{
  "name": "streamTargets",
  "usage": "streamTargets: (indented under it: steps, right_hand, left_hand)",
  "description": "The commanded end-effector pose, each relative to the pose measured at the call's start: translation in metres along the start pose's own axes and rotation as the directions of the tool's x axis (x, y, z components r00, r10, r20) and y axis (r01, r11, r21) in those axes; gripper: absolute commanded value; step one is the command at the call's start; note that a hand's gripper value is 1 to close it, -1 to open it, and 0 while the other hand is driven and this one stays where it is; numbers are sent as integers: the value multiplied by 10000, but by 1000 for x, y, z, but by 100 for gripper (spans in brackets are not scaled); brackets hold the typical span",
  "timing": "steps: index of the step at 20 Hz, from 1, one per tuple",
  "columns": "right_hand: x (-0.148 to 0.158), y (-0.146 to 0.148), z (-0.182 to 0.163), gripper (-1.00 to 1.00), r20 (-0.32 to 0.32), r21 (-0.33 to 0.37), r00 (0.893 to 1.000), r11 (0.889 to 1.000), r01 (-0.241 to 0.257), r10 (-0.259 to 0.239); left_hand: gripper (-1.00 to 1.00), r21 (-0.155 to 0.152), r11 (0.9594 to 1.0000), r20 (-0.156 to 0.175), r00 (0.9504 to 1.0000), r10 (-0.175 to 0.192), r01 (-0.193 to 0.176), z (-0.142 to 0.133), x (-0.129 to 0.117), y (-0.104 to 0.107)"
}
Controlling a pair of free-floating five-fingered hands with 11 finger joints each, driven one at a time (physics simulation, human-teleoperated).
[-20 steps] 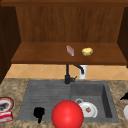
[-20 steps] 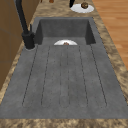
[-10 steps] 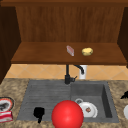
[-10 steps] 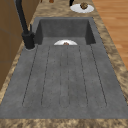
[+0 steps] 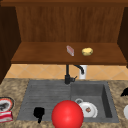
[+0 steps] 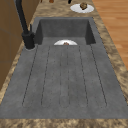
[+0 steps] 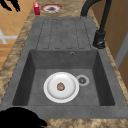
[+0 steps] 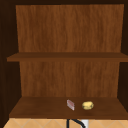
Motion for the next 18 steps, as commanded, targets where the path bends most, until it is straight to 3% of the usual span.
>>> streamTargets:
  steps: [1,5,10,13,16,17,18]
  right_hand:
    - [3,-11,15,-100,-915,-169,9947,9988,451,-465]
    - [28,-1,24,-100,-1197,-386,9926,9989,-253,205]
    - [49,11,35,-100,-1895,-1281,9809,9894,-690,439]
    - [64,22,40,-100,-2088,-1620,9769,9835,-806,457]
    - [63,29,43,-100,-1937,-1335,9806,9894,-575,309]
    - [57,31,46,-100,-2087,-1464,9779,9891,-149,-161]
    - [63,22,44,-100,-1900,-1576,9818,9869,-334,28]
  left_hand:
    - [0,0,10000,0,10000,0,0,0,0,0]
    - [0,0,10000,0,10000,0,0,0,0,0]
    - [0,0,10000,0,10000,0,0,0,0,0]
    - [0,0,10000,0,10000,0,0,0,0,0]
    - [0,0,10000,0,10000,0,0,0,0,0]
    - [0,0,10000,0,10000,0,0,0,0,0]
    - [0,0,10000,0,10000,0,0,0,0,0]
